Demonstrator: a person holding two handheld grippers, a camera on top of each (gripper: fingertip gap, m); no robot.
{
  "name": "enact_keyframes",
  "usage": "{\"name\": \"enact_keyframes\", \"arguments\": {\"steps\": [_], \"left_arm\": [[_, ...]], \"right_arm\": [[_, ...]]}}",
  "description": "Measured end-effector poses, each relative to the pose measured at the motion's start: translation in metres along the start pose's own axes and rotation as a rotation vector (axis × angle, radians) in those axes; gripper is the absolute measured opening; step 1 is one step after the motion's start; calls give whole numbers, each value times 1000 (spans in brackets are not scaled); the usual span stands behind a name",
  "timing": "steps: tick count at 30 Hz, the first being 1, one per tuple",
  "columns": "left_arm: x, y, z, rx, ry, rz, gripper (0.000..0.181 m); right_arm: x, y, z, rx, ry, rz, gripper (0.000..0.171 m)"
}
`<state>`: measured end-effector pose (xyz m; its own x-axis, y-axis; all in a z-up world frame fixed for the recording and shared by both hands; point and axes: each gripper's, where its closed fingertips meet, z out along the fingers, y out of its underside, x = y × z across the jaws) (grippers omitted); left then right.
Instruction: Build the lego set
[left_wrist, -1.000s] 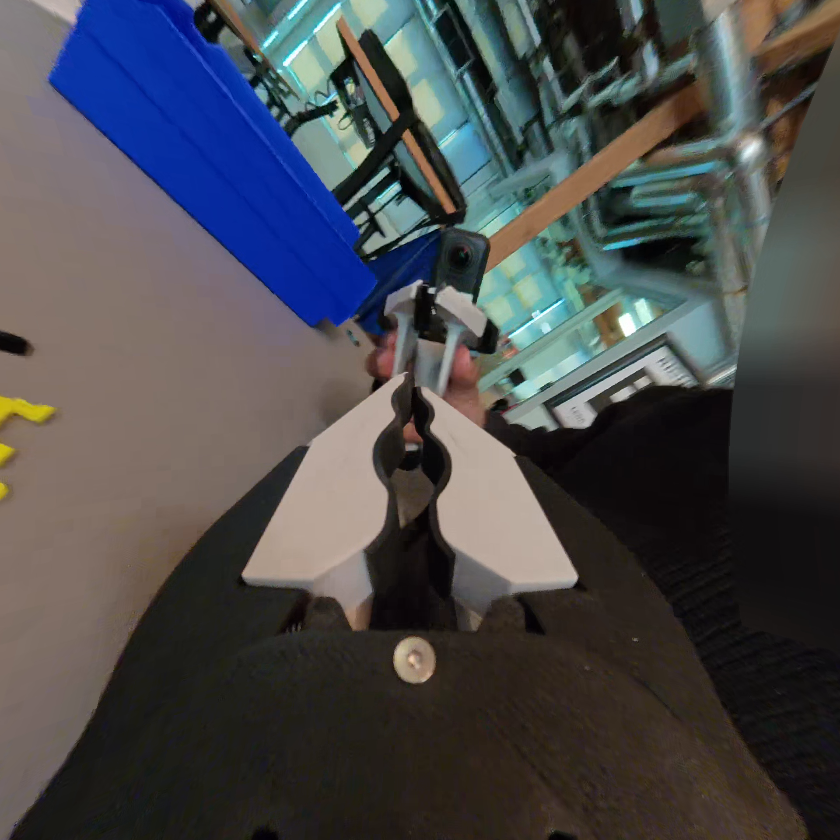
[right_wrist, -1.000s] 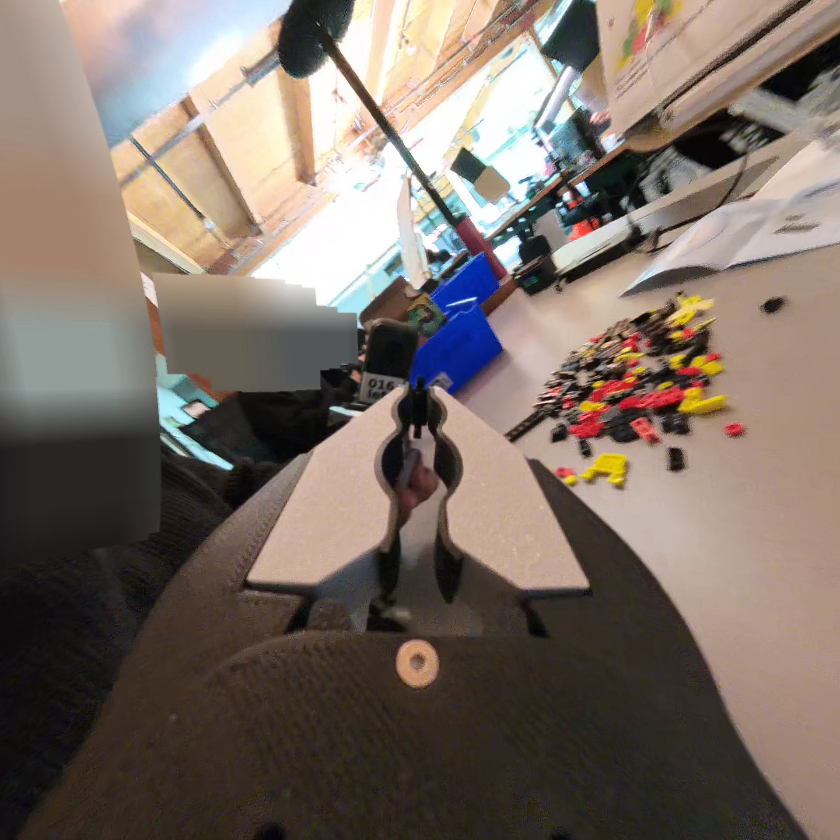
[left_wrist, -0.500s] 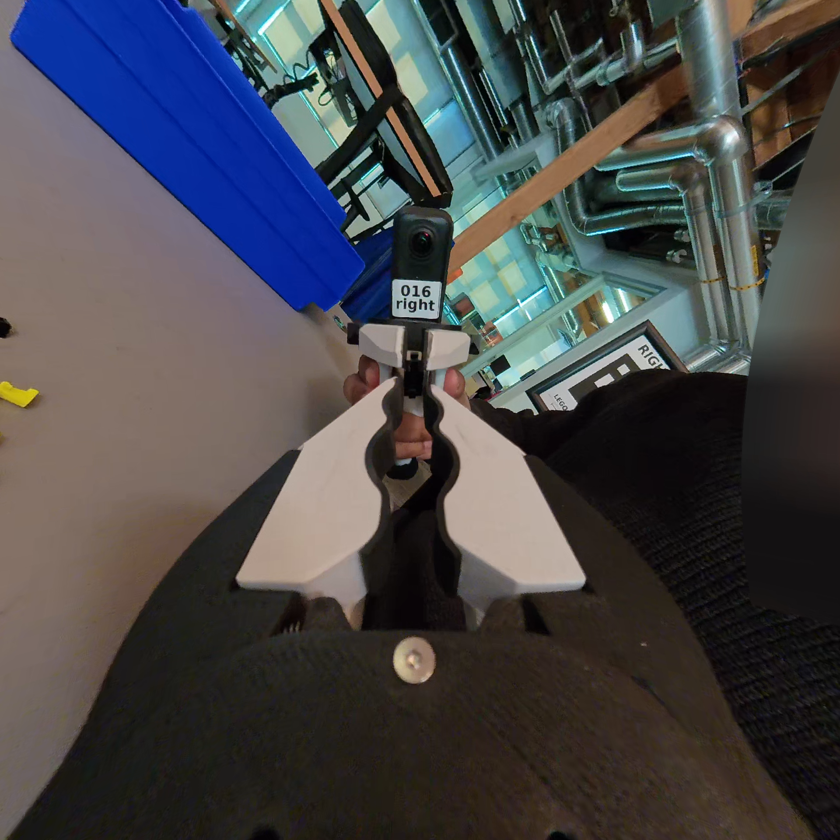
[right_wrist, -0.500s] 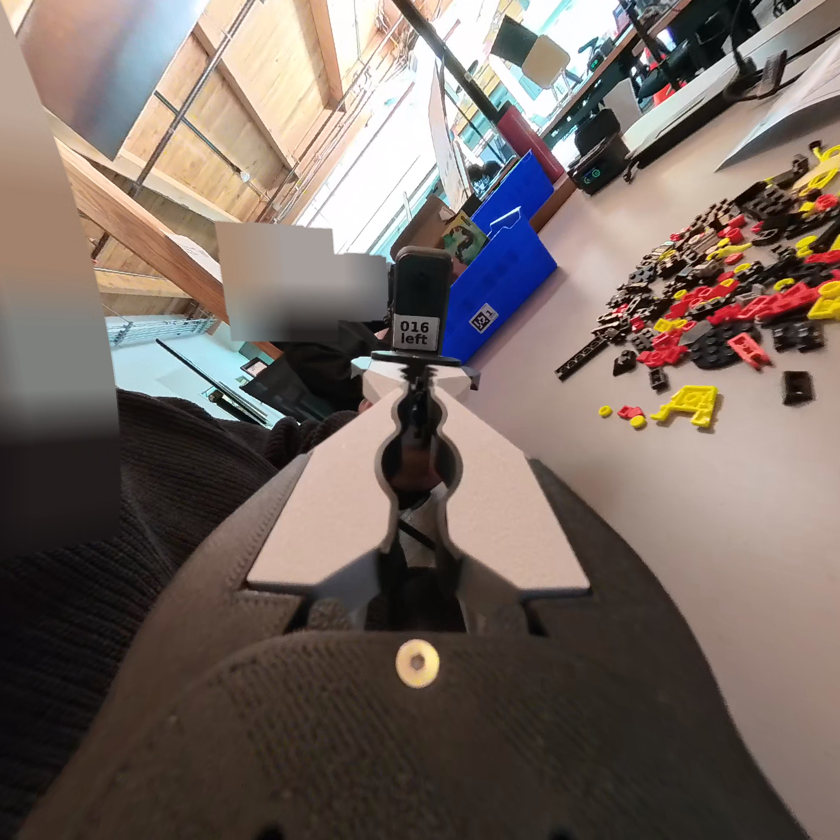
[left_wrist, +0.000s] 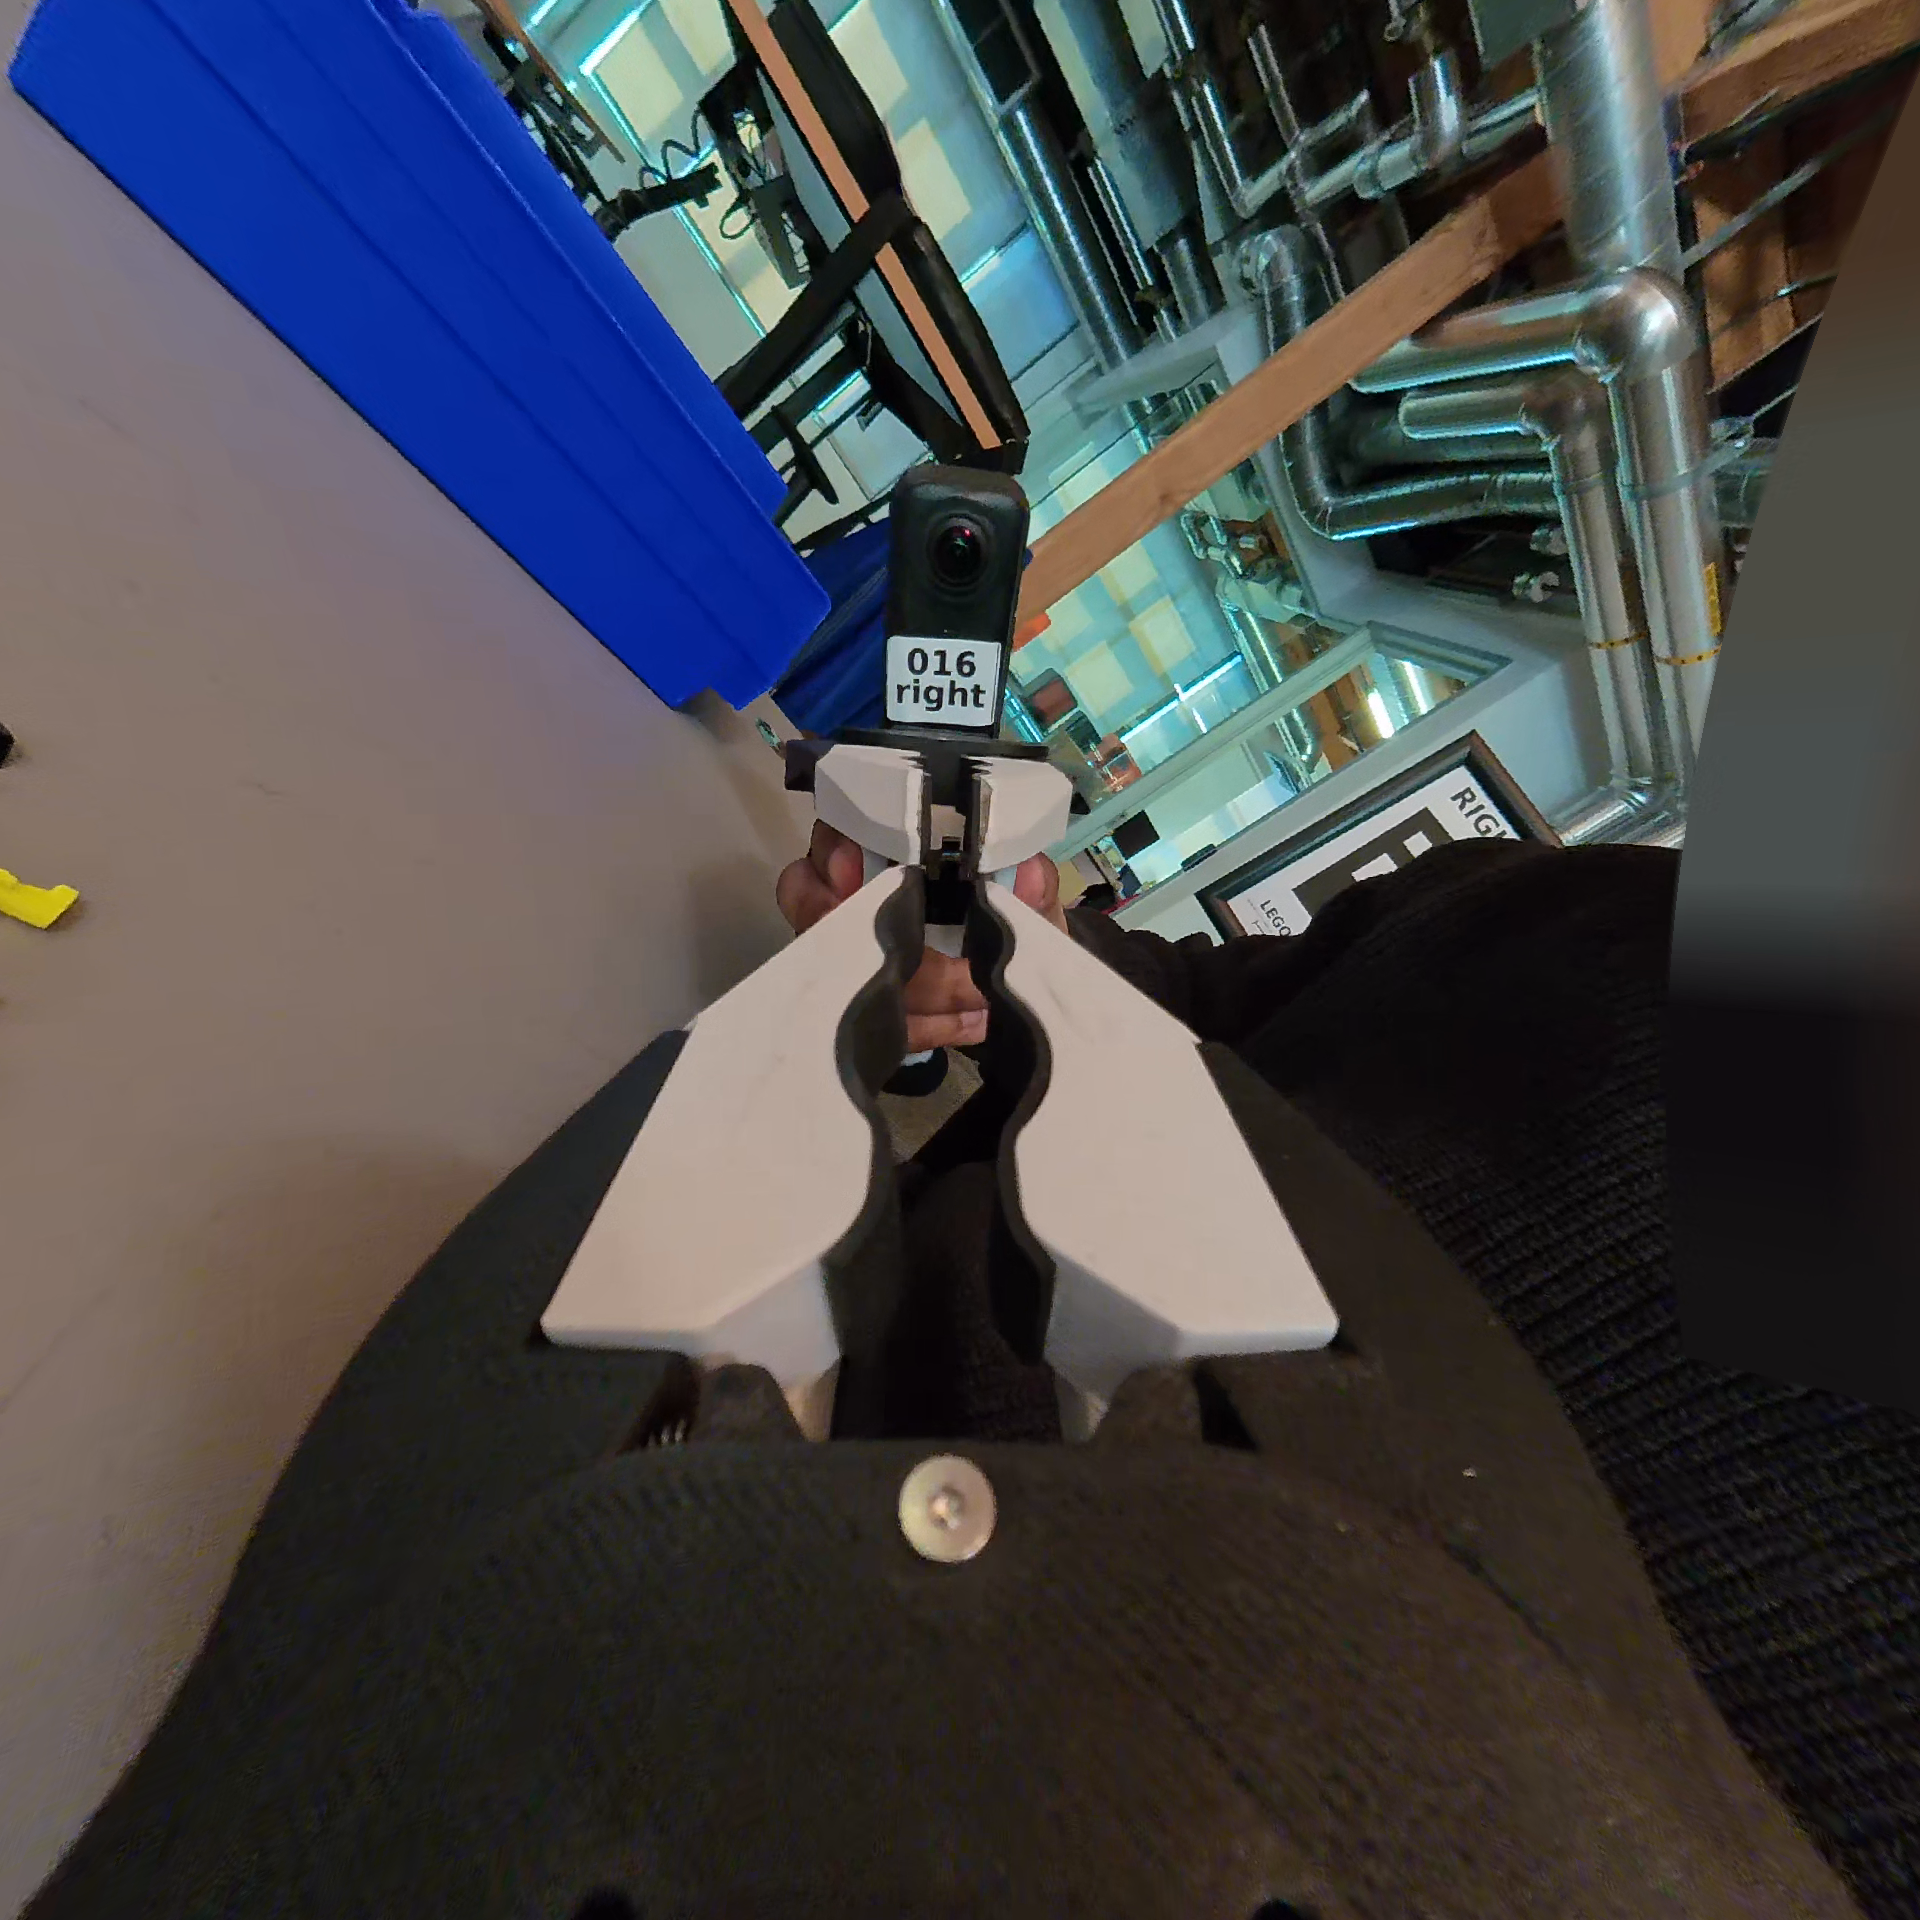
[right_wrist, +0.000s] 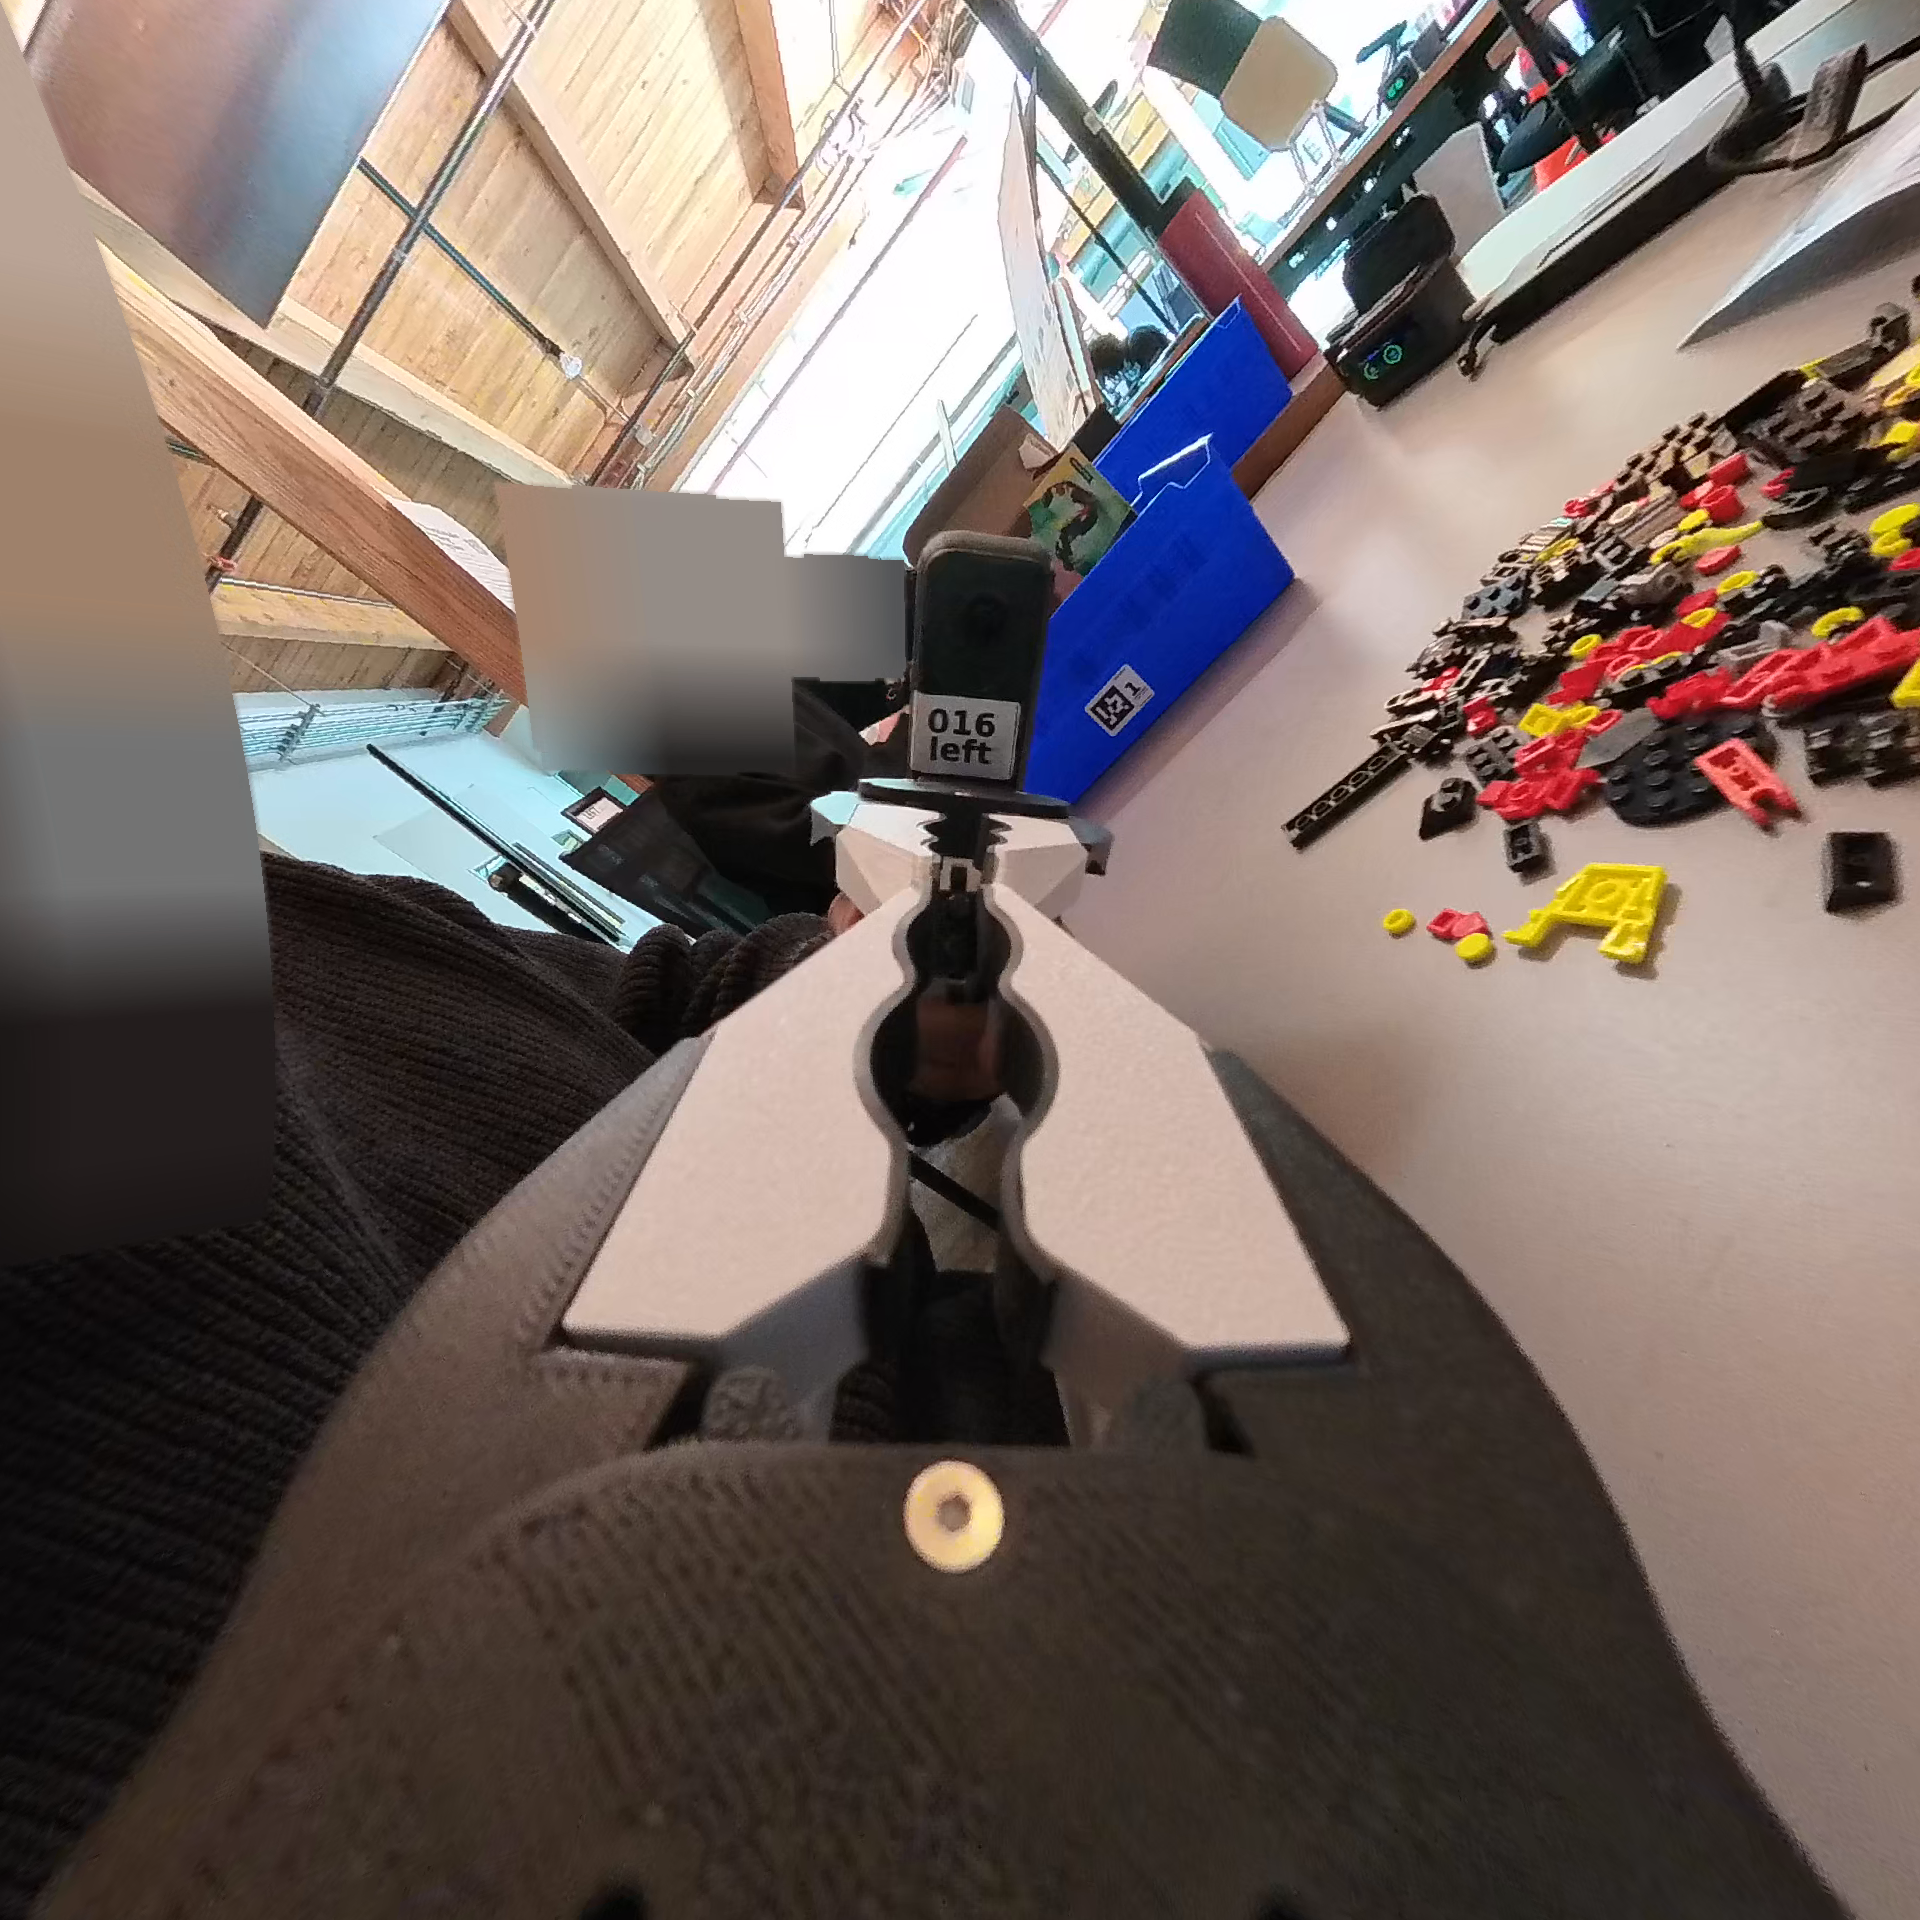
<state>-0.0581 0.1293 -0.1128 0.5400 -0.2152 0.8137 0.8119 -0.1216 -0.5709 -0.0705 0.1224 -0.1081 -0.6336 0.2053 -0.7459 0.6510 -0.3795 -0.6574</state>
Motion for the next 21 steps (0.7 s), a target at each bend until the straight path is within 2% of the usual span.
{"name": "enact_keyframes", "arguments": {"steps": [8,16,21], "left_arm": [[-4,-15,-8,92,8,-71,3],[-6,-18,-7,137,-12,-88,4],[-10,-15,-5,115,-31,-82,4]], "right_arm": [[1,-5,-2,44,-9,5,13],[8,-6,1,91,2,60,4],[11,-9,-3,97,23,51,8]]}}
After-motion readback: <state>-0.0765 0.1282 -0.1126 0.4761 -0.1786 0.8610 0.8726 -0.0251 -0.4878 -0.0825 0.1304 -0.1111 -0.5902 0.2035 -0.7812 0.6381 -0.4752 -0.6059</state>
